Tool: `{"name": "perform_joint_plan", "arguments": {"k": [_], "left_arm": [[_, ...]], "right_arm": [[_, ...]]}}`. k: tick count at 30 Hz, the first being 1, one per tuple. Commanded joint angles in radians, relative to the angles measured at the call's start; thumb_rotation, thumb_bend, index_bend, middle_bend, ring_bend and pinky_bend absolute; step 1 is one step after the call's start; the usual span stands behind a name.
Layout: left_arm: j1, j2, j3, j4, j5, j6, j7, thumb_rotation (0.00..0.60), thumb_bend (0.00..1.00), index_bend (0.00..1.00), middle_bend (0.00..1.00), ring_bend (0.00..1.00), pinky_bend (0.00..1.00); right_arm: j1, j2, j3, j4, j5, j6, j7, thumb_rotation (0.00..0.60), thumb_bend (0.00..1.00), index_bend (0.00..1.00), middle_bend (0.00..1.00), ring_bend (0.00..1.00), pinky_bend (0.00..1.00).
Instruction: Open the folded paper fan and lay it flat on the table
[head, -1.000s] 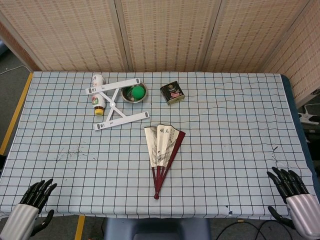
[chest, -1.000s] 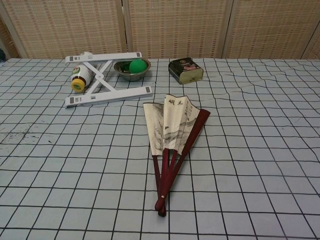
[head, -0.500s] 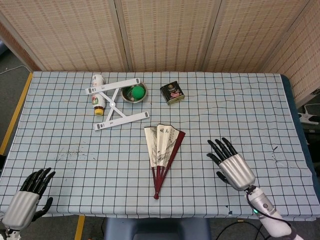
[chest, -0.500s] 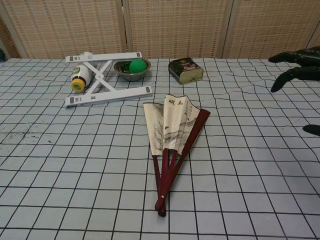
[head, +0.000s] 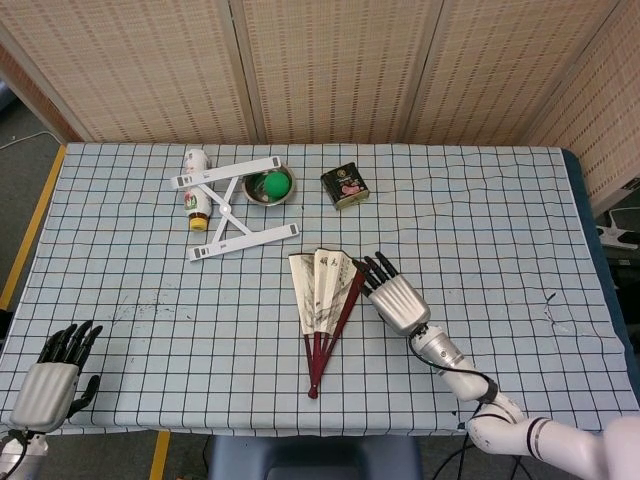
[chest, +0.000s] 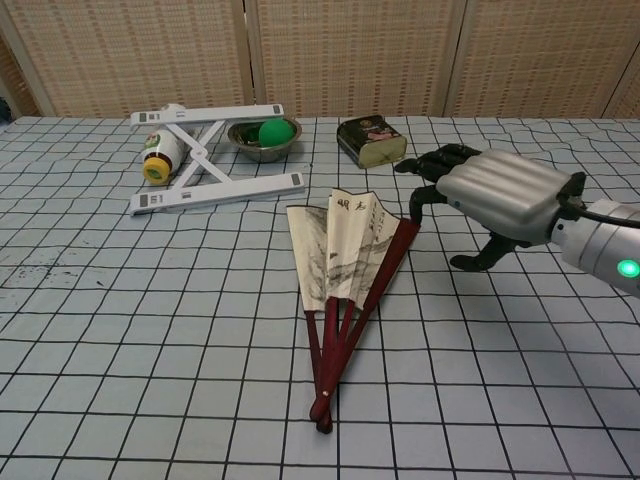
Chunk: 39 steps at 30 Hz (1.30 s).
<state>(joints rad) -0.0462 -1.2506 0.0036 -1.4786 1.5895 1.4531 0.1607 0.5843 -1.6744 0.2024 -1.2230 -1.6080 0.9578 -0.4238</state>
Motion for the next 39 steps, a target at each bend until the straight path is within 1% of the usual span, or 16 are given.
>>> {"name": "perform_joint_plan", "arguments": {"k": [1,3,7,10,14,16,17,19,20,22,25,27,30,32,35,39], "left_arm": [[-0.01,-0.003,-0.007,0.0,-0.018,-0.014,0.001,0.6,0.45,0.0,0.0,0.0,0.11],[-0.012,-0.003,-0.009,0.004,-0.029,-0.019,-0.003,0.6,0.45,0.0,0.0,0.0,0.11],[-0.018,-0.005,-0.014,0.013,-0.047,-0.028,-0.013,0.6,0.44,0.0,0.0,0.0,0.11],[-0.023,-0.005,-0.017,0.017,-0.059,-0.037,-0.02,0.6,0.45,0.0,0.0,0.0,0.11],[-0.027,-0.004,-0.016,0.019,-0.061,-0.036,-0.026,0.6,0.45,0.0,0.0,0.0,0.11],[-0.027,-0.002,-0.015,0.017,-0.062,-0.034,-0.026,0.6,0.45,0.0,0.0,0.0,0.11],[-0.027,-0.002,-0.015,0.017,-0.064,-0.033,-0.027,0.6,0.45,0.0,0.0,0.0,0.11],[-0.026,0.001,-0.012,0.016,-0.065,-0.032,-0.029,0.6,0.45,0.0,0.0,0.0,0.11],[-0.026,0.001,-0.012,0.015,-0.065,-0.03,-0.029,0.6,0.44,0.0,0.0,0.0,0.11],[-0.026,0.003,-0.011,0.014,-0.065,-0.027,-0.03,0.6,0.44,0.0,0.0,0.0,0.11],[-0.026,0.005,-0.01,0.012,-0.066,-0.025,-0.027,0.6,0.44,0.0,0.0,0.0,0.11],[-0.026,0.006,-0.008,0.011,-0.065,-0.022,-0.027,0.6,0.44,0.0,0.0,0.0,0.11],[-0.026,0.006,-0.009,0.011,-0.069,-0.02,-0.03,0.6,0.44,0.0,0.0,0.0,0.11],[-0.028,0.006,-0.008,0.011,-0.071,-0.023,-0.029,0.6,0.44,0.0,0.0,0.0,0.12],[-0.038,0.002,-0.003,0.017,-0.065,-0.039,-0.065,0.6,0.45,0.0,0.0,0.0,0.12],[-0.055,-0.003,0.006,0.035,-0.063,-0.078,-0.14,0.6,0.45,0.0,0.0,0.0,0.12]], "right_arm": [[0.068,-0.106,-0.018,0.129,0.0,-0.019,0.065,0.6,0.17,0.37,0.0,0.0,0.0],[0.086,-0.137,-0.026,0.17,-0.003,-0.015,0.091,0.6,0.17,0.37,0.0,0.0,0.0],[0.109,-0.173,-0.044,0.219,-0.006,-0.01,0.134,0.6,0.17,0.35,0.0,0.0,0.0],[0.124,-0.191,-0.061,0.245,-0.009,-0.015,0.138,0.6,0.17,0.34,0.0,0.0,0.0],[0.135,-0.221,-0.068,0.274,-0.001,-0.006,0.138,0.6,0.17,0.34,0.0,0.0,0.0],[0.138,-0.237,-0.071,0.287,0.001,0.006,0.143,0.6,0.19,0.36,0.0,0.0,0.0],[0.139,-0.244,-0.073,0.294,0.0,0.016,0.147,0.6,0.22,0.38,0.0,0.0,0.0],[0.139,-0.261,-0.075,0.312,-0.004,0.046,0.165,0.6,0.34,0.47,0.02,0.0,0.01],[0.139,-0.267,-0.076,0.32,-0.006,0.057,0.174,0.6,0.39,0.51,0.04,0.0,0.01],[0.141,-0.279,-0.081,0.341,-0.013,0.082,0.186,0.6,0.52,0.61,0.1,0.0,0.04],[0.148,-0.286,-0.088,0.357,-0.017,0.093,0.192,0.6,0.64,0.67,0.14,0.0,0.05],[0.151,-0.285,-0.089,0.353,-0.017,0.099,0.192,0.6,0.7,0.7,0.16,0.0,0.06],[0.15,-0.265,-0.087,0.314,-0.023,0.135,0.199,0.6,0.74,0.7,0.17,0.0,0.06],[0.148,-0.241,-0.084,0.268,-0.028,0.161,0.208,0.6,0.75,0.71,0.18,0.0,0.06],[0.147,-0.179,-0.077,0.159,-0.039,0.195,0.208,0.6,0.75,0.74,0.19,0.0,0.06],[0.154,-0.086,-0.039,-0.005,-0.028,0.205,0.139,0.6,0.76,0.76,0.19,0.0,0.06]]}}
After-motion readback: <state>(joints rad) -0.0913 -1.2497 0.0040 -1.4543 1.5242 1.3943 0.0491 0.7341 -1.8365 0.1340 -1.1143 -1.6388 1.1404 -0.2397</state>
